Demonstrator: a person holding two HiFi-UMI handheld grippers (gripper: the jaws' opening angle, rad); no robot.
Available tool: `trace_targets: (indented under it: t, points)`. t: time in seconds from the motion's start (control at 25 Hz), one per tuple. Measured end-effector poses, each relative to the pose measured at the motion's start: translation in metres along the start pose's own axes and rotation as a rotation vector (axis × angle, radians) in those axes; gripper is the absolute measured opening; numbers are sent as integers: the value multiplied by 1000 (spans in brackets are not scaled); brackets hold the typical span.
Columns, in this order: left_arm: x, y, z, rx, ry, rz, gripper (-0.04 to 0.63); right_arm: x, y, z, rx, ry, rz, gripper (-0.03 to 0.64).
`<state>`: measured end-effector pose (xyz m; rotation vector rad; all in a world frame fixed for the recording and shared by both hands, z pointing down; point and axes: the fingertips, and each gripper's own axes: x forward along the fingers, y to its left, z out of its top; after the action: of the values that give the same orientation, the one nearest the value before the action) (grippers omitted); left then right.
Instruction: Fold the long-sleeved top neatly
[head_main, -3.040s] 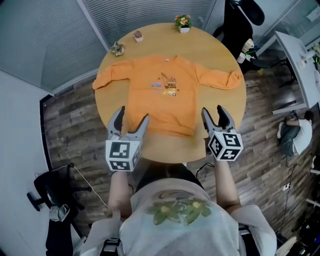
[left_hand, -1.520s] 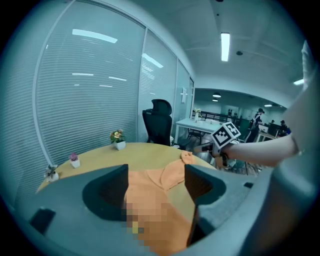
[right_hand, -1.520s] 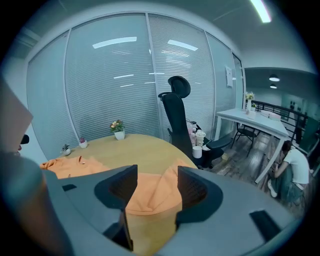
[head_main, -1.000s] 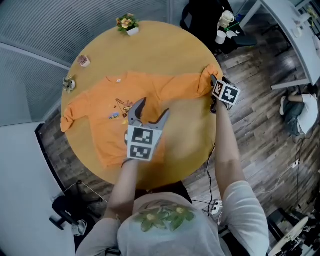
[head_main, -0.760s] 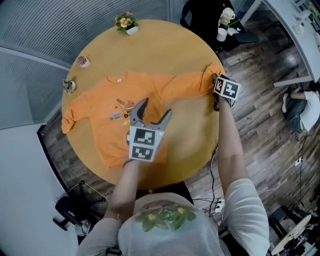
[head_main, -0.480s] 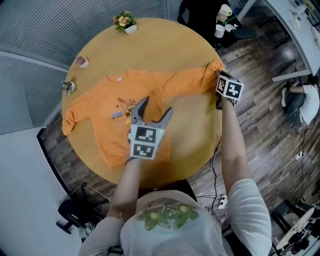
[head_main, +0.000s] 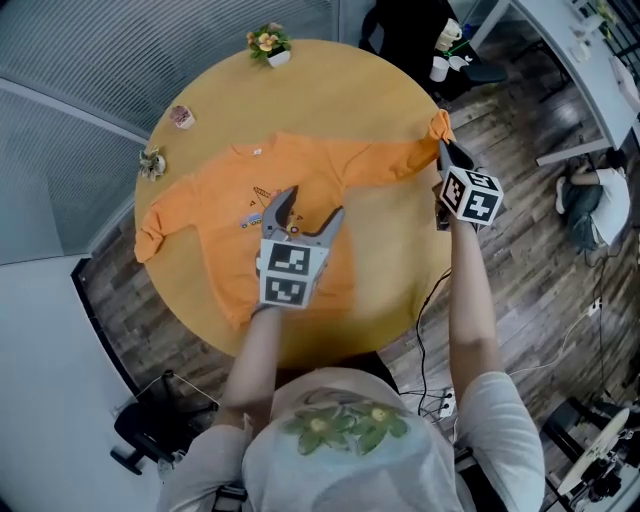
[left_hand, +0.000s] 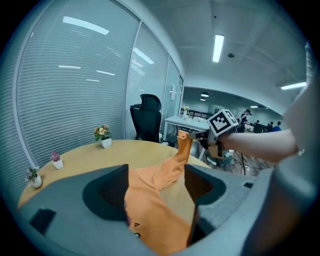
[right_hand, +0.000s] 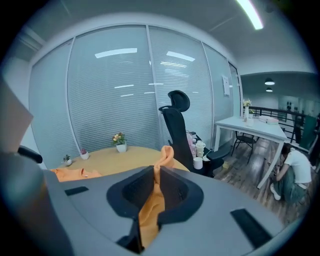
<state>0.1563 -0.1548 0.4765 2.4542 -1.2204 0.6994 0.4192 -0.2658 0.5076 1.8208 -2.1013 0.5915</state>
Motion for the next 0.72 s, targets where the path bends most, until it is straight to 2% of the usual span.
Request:
trace_targets:
  t: [0.32, 0.72]
  points:
    - [-48, 37, 1, -19, -56, 31, 334, -37, 54, 38, 20, -104, 44, 49]
    - [-115, 91, -32, -108, -73, 99, 334, -62, 133, 71, -32, -184, 135, 49]
